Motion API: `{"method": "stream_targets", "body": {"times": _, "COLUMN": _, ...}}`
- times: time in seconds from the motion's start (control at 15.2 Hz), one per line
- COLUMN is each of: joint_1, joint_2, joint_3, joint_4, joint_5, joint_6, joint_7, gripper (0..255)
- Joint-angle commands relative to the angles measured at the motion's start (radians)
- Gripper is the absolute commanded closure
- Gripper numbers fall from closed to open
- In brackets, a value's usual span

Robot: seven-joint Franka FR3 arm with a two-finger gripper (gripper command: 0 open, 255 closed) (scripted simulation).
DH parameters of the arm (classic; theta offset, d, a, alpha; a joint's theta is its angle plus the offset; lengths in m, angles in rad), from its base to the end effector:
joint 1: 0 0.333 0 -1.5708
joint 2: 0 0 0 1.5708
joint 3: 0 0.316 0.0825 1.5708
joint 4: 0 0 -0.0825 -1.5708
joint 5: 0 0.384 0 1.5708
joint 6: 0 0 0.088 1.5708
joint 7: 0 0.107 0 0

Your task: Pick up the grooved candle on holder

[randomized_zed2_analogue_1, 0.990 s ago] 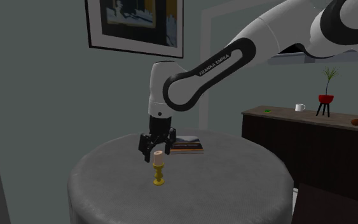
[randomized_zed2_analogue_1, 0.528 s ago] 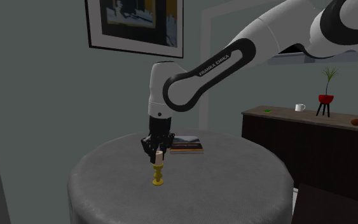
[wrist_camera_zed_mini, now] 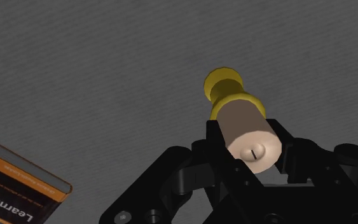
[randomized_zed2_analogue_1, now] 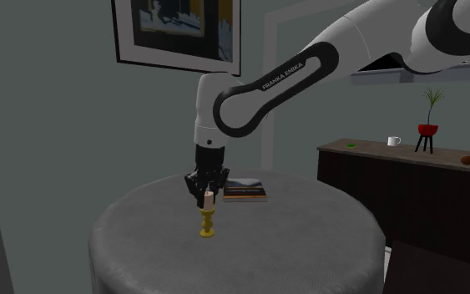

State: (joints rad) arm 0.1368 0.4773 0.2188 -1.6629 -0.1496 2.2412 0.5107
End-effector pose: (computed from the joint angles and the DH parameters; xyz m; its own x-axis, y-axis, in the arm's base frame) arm 0.6493 0.2176 0.3471 0.9887 -0.0991 0.1121 -0.0961 -0.9949 -0.0318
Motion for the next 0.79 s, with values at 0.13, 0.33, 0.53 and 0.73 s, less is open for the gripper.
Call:
{"method": "stream_targets", "body": {"times": 0.13, "joint_1": -0.004, "joint_2": -0.024, "joint_3": 0.004, "joint_4": 0.020, "joint_5": 0.008, "joint_6": -0.044, "joint_7": -0.008, "gripper": 255}}
{"method": "stream_targets", "body": {"times": 0.33, "joint_1": -0.005, "joint_2": -0.039, "joint_3": 0.007, "joint_4": 0.039, "joint_5": 0.014, "joint_6": -0.077, "joint_7": -0.011, "gripper": 255}}
{"method": "stream_targets", "body": {"times": 0.53, "joint_1": -0.005, "joint_2": -0.053, "joint_3": 0.009, "joint_4": 0.060, "joint_5": 0.018, "joint_6": -0.111, "joint_7": -0.015, "gripper": 255}}
{"method": "stream_targets", "body": {"times": 0.73, "joint_1": -0.006, "joint_2": -0.058, "joint_3": 0.010, "joint_4": 0.068, "joint_5": 0.020, "joint_6": -0.125, "joint_7": -0.016, "gripper": 255}}
